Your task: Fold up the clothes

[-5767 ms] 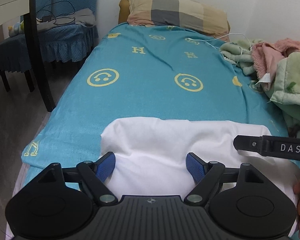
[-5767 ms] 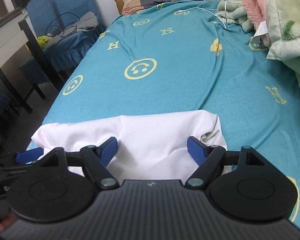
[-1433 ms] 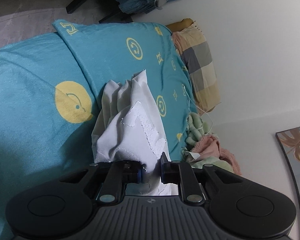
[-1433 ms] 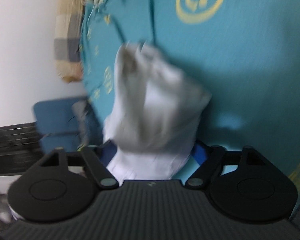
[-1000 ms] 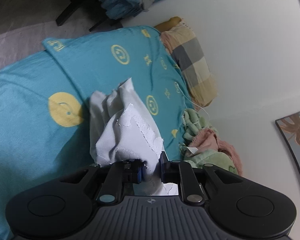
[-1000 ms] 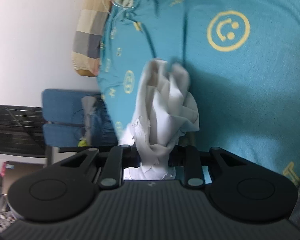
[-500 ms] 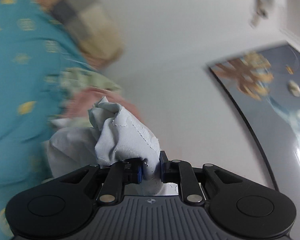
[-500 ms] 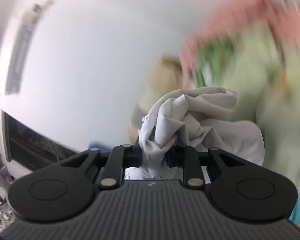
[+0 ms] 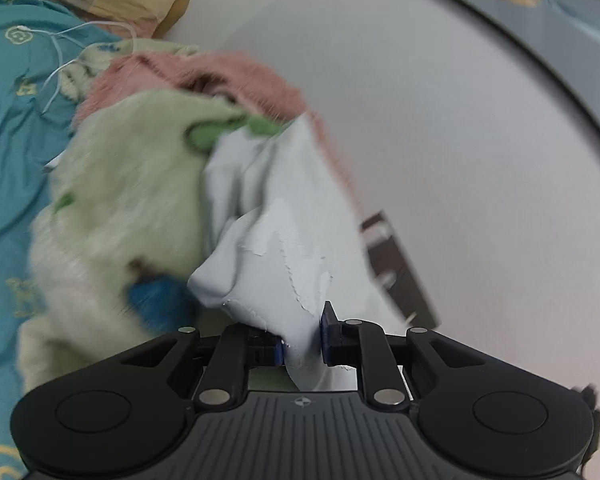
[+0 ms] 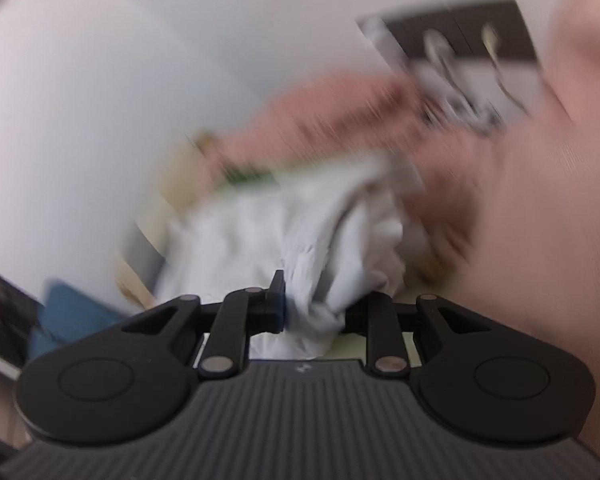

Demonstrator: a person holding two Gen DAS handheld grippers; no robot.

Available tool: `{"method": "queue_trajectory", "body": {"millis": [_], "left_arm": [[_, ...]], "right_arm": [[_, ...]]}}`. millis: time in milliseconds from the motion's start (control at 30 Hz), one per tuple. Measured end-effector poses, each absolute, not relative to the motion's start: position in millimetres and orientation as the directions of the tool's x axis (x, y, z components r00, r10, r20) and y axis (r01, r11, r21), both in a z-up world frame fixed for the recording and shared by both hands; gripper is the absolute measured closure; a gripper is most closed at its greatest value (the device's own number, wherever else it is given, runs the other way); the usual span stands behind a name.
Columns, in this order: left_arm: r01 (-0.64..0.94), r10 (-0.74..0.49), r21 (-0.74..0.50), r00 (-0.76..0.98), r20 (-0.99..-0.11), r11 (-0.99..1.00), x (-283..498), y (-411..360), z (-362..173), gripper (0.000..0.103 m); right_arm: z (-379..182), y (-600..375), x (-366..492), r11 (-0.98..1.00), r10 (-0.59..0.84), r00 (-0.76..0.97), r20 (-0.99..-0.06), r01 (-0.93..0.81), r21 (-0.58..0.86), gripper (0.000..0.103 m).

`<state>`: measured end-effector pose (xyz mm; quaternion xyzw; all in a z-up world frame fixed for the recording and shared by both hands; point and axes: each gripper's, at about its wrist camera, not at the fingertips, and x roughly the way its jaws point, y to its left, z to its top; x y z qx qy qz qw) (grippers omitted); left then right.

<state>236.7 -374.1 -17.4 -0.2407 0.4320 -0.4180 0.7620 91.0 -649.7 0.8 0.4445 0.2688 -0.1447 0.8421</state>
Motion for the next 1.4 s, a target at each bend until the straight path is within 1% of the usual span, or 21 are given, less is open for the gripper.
{"method": "queue_trajectory", "body": {"millis": [67, 133, 200, 233, 267, 300, 333, 367, 400, 433, 467, 500, 567, 600, 633, 767, 900, 1000, 1133, 1233, 1400], "left_arm": [[0.438, -0.830, -0.705, 0.281, -0.481, 0.557, 231.4, -364.4, -24.0, 0.079], [0.468, -0.811, -0.664, 0.304, -0.499, 0.584, 226.6, -361.1, -18.8, 0.075], [0.498, -0.786, -0.611, 0.328, -0.524, 0.615, 218.3, -358.8, -6.7, 0.067], [0.519, -0.773, -0.578, 0.340, -0.536, 0.629, 213.5, -358.2, 1.3, 0.053], [0.539, -0.761, -0.546, 0.354, -0.543, 0.641, 207.2, -356.5, 10.1, 0.043], [0.557, -0.749, -0.514, 0.371, -0.549, 0.652, 200.3, -354.2, 18.9, 0.039], [0.573, -0.738, -0.483, 0.390, -0.551, 0.662, 192.0, -350.5, 27.1, 0.030], [0.584, -0.727, -0.452, 0.416, -0.547, 0.674, 182.7, -346.4, 35.9, 0.017], [0.592, -0.719, -0.428, 0.439, -0.539, 0.683, 172.9, -342.5, 46.8, 0.013], [0.599, -0.712, -0.407, 0.460, -0.530, 0.690, 163.0, -338.6, 58.5, 0.004], [0.605, -0.705, -0.386, 0.481, -0.520, 0.697, 153.1, -334.7, 70.2, 0.000], [0.610, -0.699, -0.364, 0.502, -0.510, 0.704, 143.2, -330.9, 81.9, 0.000], [0.611, -0.692, -0.344, 0.530, -0.491, 0.713, 118.6, -317.4, 102.9, 0.000], [0.610, -0.690, -0.339, 0.542, -0.480, 0.716, 104.5, -309.6, 113.7, 0.000], [0.612, -0.690, -0.334, 0.556, -0.464, 0.717, 89.6, -301.2, 124.3, 0.000], [0.620, -0.676, -0.281, 0.614, -0.407, 0.733, 28.2, -270.7, 159.8, 0.000], [0.623, -0.670, -0.252, 0.655, -0.350, 0.741, -27.7, -239.3, 176.8, 0.000], [0.622, -0.664, -0.235, 0.679, -0.313, 0.747, -61.2, -218.5, 179.3, 0.000], [0.621, -0.642, -0.166, 0.723, -0.256, 0.766, -101.2, -198.5, 179.2, 0.000], [0.617, -0.633, -0.146, 0.737, -0.237, 0.773, -116.0, -188.2, 173.4, 0.000], [0.607, -0.617, -0.118, 0.757, -0.216, 0.786, -134.9, -172.1, 162.5, 0.000]], "right_arm": [[-6.9, -639.3, 86.2, 0.599, -0.013, 0.805, -0.593, 0.481, 0.640, 0.078], [-9.6, -633.8, 84.1, 0.625, -0.029, 0.807, -0.590, 0.475, 0.619, 0.077], [-7.2, -637.9, 85.4, 0.608, -0.034, 0.811, -0.584, 0.481, 0.632, 0.076], [-5.0, -639.2, 83.5, 0.594, -0.032, 0.810, -0.586, 0.487, 0.640, 0.075], [-2.2, -638.8, 80.5, 0.588, -0.032, 0.807, -0.590, 0.493, 0.641, 0.073], [3.8, -637.6, 79.5, 0.591, -0.037, 0.803, -0.595, 0.498, 0.635, 0.070], [12.7, -634.7, 76.6, 0.606, -0.050, 0.802, -0.596, 0.499, 0.620, 0.067], [21.6, -630.8, 70.1, 0.624, -0.065, 0.802, -0.593, 0.497, 0.604, 0.057], [29.3, -626.4, 61.2, 0.641, -0.081, 0.804, -0.589, 0.495, 0.587, 0.047], [36.6, -621.1, 51.0, 0.658, -0.101, 0.808, -0.581, 0.492, 0.570, 0.043], [45.2, -615.1, 41.1, 0.676, -0.119, 0.814, -0.568, 0.485, 0.554, 0.038], [54.6, -608.7, 30.4, 0.696, -0.135, 0.823, -0.552, 0.475, 0.538, 0.032], [73.8, -594.3, 10.9, 0.730, -0.164, 0.837, -0.522, 0.459, 0.506, 0.030], [83.3, -585.8, 1.4, 0.749, -0.172, 0.847, -0.503, 0.444, 0.491, 0.022], [93.0, -576.6, -8.5, 0.772, -0.176, 0.860, -0.478, 0.422, 0.475, 0.019], [125.1, -536.6, -39.9, 0.851, -0.200, 0.890, -0.410, 0.365, 0.378, 0.020], [139.4, -497.9, -66.6, 0.888, -0.215, 0.896, -0.389, 0.345, 0.304, 0.020], [139.2, -471.7, -88.5, 0.905, -0.244, 0.904, -0.352, 0.342, 0.252, 0.020], [130.7, -443.8, -121.6, 0.917, -0.264, 0.922, -0.282, 0.331, 0.224, 0.020], [122.4, -428.5, -138.6, 0.923, -0.284, 0.927, -0.246, 0.334, 0.191, 0.020], [112.1, -414.7, -146.1, 0.924, -0.296, 0.925, -0.237, 0.340, 0.173, 0.020]]}}
